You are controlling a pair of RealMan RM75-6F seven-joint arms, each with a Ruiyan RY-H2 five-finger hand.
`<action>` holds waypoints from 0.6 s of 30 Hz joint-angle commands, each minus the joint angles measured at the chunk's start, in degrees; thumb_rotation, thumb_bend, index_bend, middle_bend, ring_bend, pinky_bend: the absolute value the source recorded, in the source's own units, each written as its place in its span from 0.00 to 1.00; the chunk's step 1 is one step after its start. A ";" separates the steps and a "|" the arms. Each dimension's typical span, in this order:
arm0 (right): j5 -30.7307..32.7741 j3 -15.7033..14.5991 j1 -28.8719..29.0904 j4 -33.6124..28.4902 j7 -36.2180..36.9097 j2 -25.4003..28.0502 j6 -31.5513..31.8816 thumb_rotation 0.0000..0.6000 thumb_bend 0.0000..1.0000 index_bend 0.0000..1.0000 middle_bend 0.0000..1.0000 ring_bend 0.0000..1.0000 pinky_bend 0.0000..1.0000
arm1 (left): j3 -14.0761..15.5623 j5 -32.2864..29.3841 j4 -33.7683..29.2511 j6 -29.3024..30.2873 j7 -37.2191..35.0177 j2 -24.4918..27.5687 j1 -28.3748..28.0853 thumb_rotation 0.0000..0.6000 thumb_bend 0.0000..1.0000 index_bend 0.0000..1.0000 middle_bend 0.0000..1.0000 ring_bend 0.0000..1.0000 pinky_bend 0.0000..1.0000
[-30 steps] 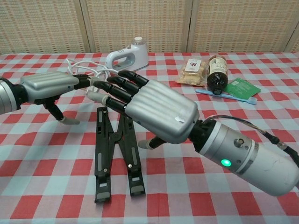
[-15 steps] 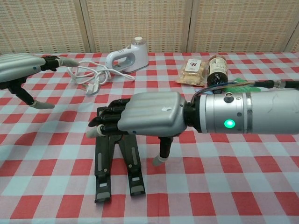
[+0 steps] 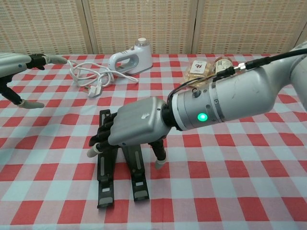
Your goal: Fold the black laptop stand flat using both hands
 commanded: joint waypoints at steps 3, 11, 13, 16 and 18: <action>0.94 0.06 1.35 1.27 -1.11 -1.46 -2.03 1.00 0.01 0.00 0.01 0.00 0.00 | 0.14 0.20 0.87 0.41 -1.03 0.02 0.63 1.00 0.22 0.00 0.00 0.00 0.15; 2.92 0.29 2.98 2.45 -2.64 -3.18 -4.86 1.00 0.09 0.00 0.07 0.00 0.00 | 0.17 0.57 1.89 1.01 -2.57 0.25 1.41 1.00 0.22 0.00 0.00 0.00 0.15; 3.20 0.29 2.99 2.62 -2.97 -3.40 -4.62 1.00 0.11 0.05 0.13 0.00 0.00 | 0.16 0.64 2.13 1.13 -2.90 0.18 1.58 1.00 0.22 0.00 0.00 0.00 0.15; 2.82 0.12 2.53 3.24 -3.02 -3.89 -2.52 1.00 0.15 0.18 0.22 0.00 0.00 | 0.21 0.83 2.43 1.26 -3.30 0.03 1.77 1.00 0.22 0.00 0.00 0.00 0.15; 2.39 -0.21 2.14 3.82 -2.64 -4.26 -0.99 1.00 0.17 0.30 0.30 0.00 0.00 | 0.29 1.01 2.64 1.26 -3.37 -0.10 1.82 1.00 0.22 0.00 0.00 0.00 0.15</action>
